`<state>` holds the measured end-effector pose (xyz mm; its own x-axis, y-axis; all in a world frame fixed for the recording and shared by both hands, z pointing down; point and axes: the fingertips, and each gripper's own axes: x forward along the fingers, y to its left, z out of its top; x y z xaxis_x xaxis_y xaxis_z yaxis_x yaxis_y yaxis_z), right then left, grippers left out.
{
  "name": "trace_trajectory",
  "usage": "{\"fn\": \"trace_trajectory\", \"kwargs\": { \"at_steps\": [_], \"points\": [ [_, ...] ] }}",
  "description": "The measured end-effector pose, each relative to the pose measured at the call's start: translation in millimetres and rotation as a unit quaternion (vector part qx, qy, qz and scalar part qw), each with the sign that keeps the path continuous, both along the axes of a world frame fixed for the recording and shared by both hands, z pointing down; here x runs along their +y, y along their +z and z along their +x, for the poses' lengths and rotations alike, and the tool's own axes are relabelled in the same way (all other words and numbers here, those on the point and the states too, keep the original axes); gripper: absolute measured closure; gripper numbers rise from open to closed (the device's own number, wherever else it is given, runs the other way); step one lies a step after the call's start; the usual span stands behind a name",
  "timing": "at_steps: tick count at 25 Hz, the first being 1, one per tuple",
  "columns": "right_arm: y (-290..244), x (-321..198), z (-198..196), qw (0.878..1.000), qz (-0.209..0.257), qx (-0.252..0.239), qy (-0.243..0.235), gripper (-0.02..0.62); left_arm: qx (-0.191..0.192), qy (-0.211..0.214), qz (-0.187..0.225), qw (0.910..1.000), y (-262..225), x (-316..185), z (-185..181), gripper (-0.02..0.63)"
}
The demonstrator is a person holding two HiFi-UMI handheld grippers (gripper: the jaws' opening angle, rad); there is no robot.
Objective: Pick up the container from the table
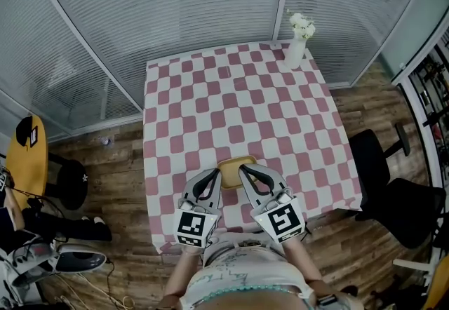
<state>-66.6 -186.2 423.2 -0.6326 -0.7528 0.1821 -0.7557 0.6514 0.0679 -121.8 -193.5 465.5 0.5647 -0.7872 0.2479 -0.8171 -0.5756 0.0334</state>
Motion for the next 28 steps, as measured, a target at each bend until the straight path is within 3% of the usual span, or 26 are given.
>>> {"fn": "trace_trajectory", "kwargs": {
  "at_steps": [13, 28],
  "points": [
    [8, -4, 3, 1.0, -0.005, 0.004, 0.011, 0.601, -0.011, 0.005, -0.04, 0.9991, 55, -6, -4, 0.591],
    [20, -12, 2, 0.999, -0.03, 0.017, 0.034, 0.601, -0.065, 0.031, -0.111, 0.9912, 143, -5, -19, 0.591]
  ]
}}
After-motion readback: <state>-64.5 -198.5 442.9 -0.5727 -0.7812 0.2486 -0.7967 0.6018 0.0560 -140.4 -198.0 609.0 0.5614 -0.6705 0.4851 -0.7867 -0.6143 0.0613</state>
